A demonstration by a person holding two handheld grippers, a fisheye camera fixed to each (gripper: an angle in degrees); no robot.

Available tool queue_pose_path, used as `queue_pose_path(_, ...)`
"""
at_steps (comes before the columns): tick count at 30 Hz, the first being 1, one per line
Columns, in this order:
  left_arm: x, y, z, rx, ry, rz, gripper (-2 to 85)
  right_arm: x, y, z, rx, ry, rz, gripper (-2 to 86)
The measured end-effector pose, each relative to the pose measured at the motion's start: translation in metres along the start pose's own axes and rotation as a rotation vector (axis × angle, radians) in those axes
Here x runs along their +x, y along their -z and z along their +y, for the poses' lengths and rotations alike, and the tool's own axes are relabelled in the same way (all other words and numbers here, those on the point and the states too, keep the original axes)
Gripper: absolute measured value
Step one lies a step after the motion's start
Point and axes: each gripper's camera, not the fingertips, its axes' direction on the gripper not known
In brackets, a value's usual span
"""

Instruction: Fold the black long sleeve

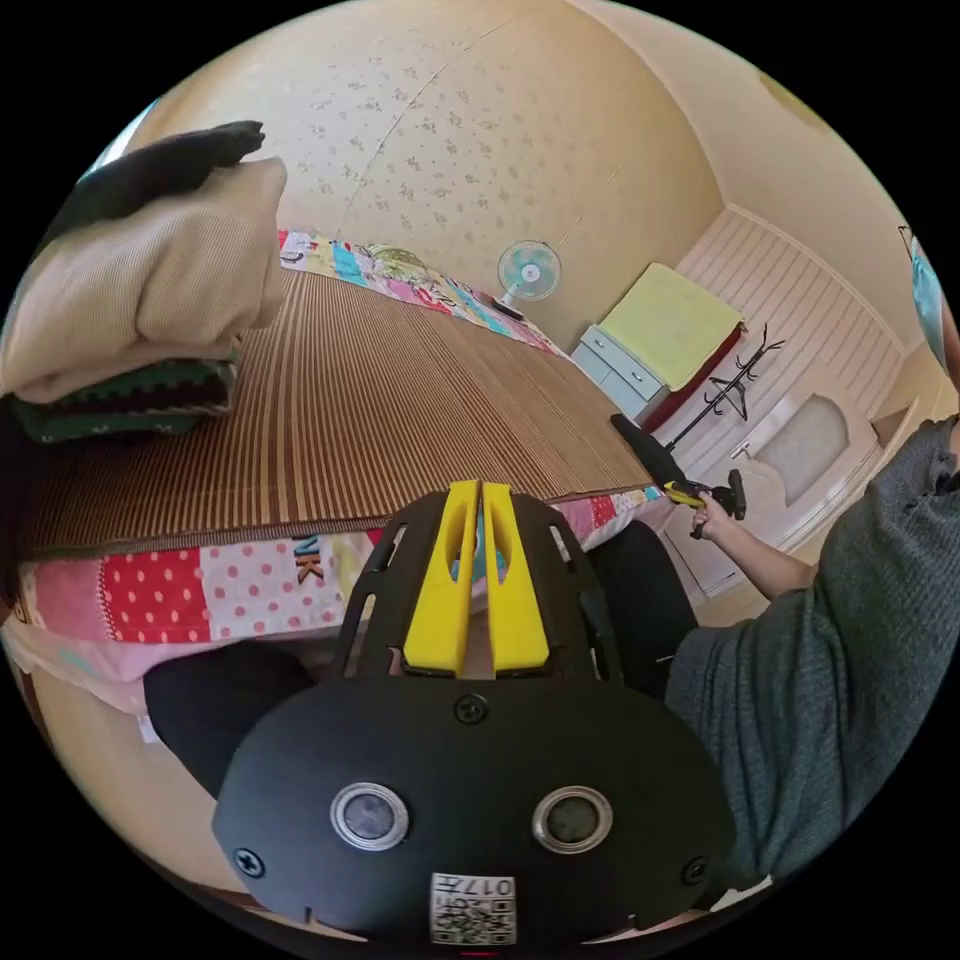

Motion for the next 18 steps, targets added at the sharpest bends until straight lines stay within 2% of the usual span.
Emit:
queue_pose_path(4,0.002,0.0,-0.025,0.07,0.036,0.026,-1.0,0.062,-0.007,-0.034,0.15,-0.222,-0.175,8.7)
queue_pose_path(9,0.013,0.001,-0.042,0.034,-0.006,-0.145,-1.0,0.06,-0.037,-0.069,0.168,-0.331,-0.223,7.3)
queue_pose_path(11,0.008,0.007,-0.044,0.05,0.019,-0.13,-1.0,0.026,-0.033,-0.075,0.189,-0.228,-0.257,5.3)
queue_pose_path(13,0.002,0.014,-0.045,0.071,0.052,-0.117,-1.0,-0.05,-0.023,-0.069,0.14,0.126,-0.386,3.8)
queue_pose_path(14,0.0,0.018,-0.044,0.089,0.067,-0.118,-1.0,-0.069,-0.022,-0.062,0.116,0.198,-0.389,3.5)
queue_pose_path(16,-0.003,0.023,-0.042,0.109,0.083,-0.121,-1.0,-0.133,-0.025,-0.017,0.006,0.478,-0.437,3.1)
queue_pose_path(18,-0.005,0.022,-0.041,0.114,0.096,-0.11,-1.0,-0.163,-0.034,0.027,-0.109,0.575,-0.523,3.1)
